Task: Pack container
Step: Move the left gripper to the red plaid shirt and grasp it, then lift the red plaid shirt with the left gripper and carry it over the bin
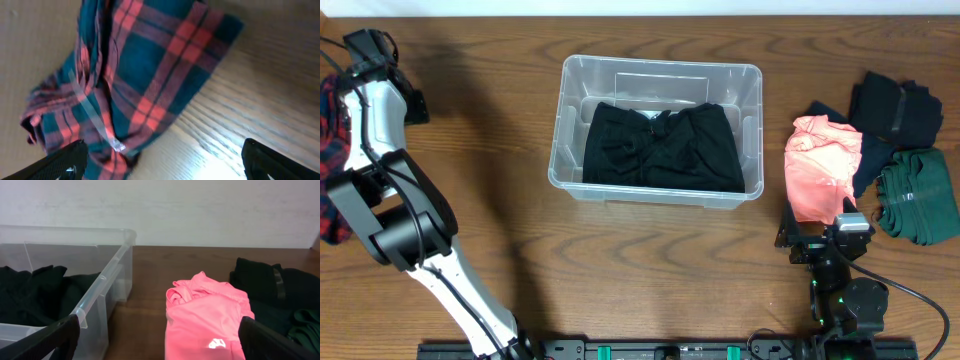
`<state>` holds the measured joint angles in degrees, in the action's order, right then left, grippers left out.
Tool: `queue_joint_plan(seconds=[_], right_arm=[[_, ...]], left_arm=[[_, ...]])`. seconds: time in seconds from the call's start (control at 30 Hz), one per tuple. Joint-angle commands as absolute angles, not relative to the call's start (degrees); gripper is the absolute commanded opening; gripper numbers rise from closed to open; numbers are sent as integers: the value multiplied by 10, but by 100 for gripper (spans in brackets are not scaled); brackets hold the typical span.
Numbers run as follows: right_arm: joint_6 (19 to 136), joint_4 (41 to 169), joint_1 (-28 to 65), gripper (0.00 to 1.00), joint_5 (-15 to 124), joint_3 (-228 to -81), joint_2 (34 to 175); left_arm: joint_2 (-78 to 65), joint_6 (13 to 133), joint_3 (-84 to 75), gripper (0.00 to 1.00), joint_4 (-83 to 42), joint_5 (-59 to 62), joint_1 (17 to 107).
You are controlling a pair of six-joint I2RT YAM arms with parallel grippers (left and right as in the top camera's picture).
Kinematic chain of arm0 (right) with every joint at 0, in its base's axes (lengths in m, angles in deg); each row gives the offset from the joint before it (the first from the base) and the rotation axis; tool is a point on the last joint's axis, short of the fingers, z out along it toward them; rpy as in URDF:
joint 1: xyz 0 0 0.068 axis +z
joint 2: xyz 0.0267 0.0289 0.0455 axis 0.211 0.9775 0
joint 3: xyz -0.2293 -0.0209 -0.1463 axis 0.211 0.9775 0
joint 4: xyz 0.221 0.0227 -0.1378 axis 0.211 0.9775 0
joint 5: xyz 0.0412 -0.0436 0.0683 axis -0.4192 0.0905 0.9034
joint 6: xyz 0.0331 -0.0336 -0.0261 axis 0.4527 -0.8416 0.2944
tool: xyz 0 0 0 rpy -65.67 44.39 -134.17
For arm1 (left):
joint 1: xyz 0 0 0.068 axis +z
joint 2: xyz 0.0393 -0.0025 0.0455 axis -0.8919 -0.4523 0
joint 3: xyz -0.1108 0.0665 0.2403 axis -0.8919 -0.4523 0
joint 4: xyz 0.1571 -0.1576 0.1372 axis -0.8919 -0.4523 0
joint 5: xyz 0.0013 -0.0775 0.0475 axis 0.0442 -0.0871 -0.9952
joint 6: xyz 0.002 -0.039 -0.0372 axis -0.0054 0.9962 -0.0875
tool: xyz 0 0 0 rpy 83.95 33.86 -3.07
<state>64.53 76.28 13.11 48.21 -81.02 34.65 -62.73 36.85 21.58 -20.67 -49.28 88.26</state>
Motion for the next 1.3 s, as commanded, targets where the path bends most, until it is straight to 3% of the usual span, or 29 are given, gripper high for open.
queue_joint_plan(seconds=[0.0, 0.9, 1.03, 1.13, 1.27], right_arm=[[651, 764, 135, 99, 482, -808, 345], [651, 764, 135, 99, 482, -808, 345], [651, 764, 135, 99, 482, -808, 345], [651, 764, 135, 99, 482, -808, 345], [651, 764, 135, 99, 482, -808, 345]], left_arm=[[-660, 331, 214, 98, -194, -522, 889], [-750, 286, 214, 97, -91, -557, 939], [-758, 288, 214, 86, -70, -566, 939], [-758, 311, 214, 68, -53, -578, 939], [-758, 328, 214, 35, -47, -587, 939]])
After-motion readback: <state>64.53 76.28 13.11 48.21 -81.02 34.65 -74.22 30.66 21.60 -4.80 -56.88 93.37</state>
